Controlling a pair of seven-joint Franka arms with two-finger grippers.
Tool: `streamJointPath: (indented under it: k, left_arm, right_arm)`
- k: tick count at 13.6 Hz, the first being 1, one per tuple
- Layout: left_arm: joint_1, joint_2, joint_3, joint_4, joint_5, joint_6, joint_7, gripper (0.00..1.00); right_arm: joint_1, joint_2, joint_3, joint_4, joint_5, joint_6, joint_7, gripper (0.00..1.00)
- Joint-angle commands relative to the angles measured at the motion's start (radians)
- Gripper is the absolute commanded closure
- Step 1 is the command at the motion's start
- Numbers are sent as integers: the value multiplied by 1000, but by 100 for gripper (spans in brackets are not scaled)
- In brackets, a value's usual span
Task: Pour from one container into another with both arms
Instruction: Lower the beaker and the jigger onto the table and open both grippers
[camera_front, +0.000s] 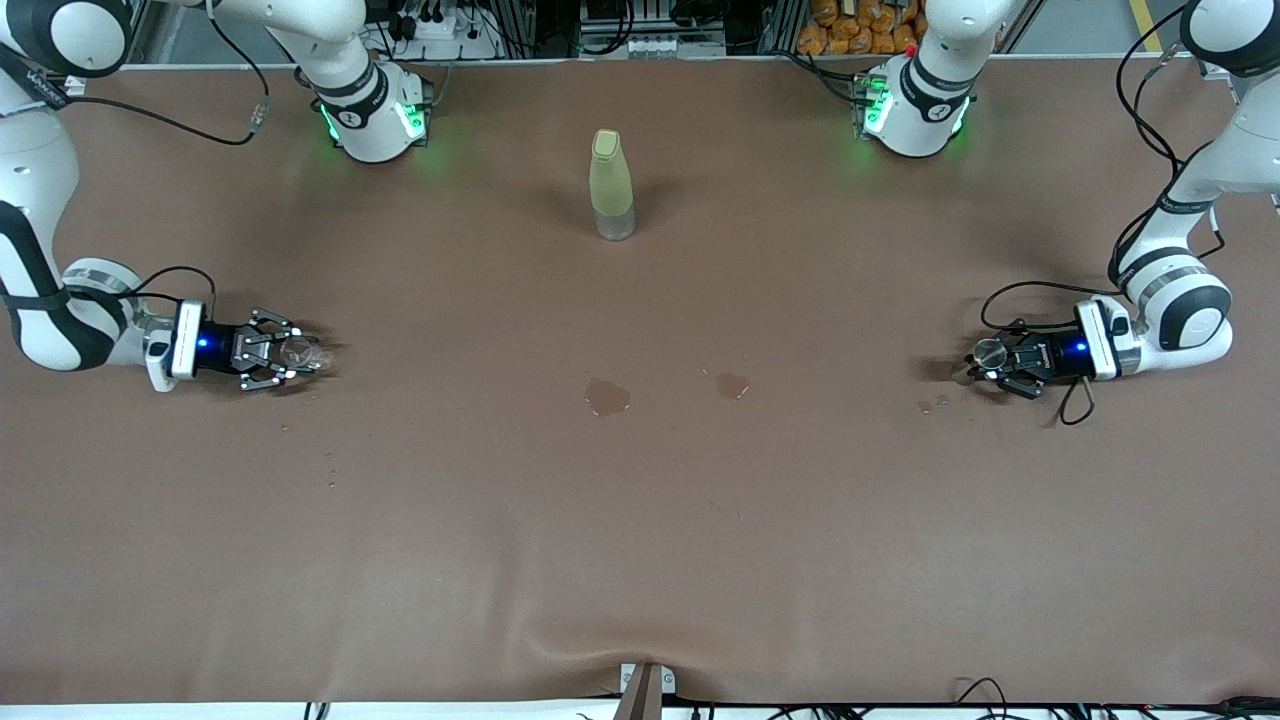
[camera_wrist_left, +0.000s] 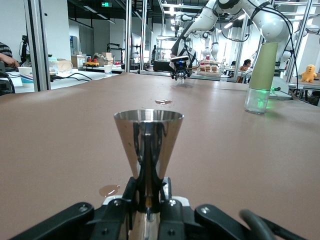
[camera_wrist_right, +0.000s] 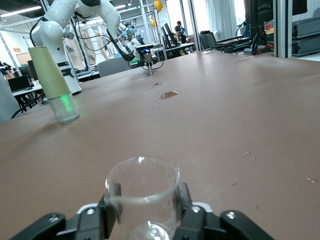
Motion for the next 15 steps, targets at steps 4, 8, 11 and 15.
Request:
streamJointPath:
  k: [4,8,11,15]
  left_arm:
    - [1,21,5,39,25,-40,-8,58]
    - [2,19,12,48,48,-51,-10,48]
    - [2,15,39,93,101,-92,-43,24]
    - [2,-8,47,163,179,-149,-73,0]
  right_arm:
    - [-62,9,21,41,-40,-68,19,0]
    - [-74,-13,21,123,-114,-209,325,0]
    - [-65,-46,23,273,-143,-347,623,0]
    - [19,-228,29,430,-200,-359,989,0]
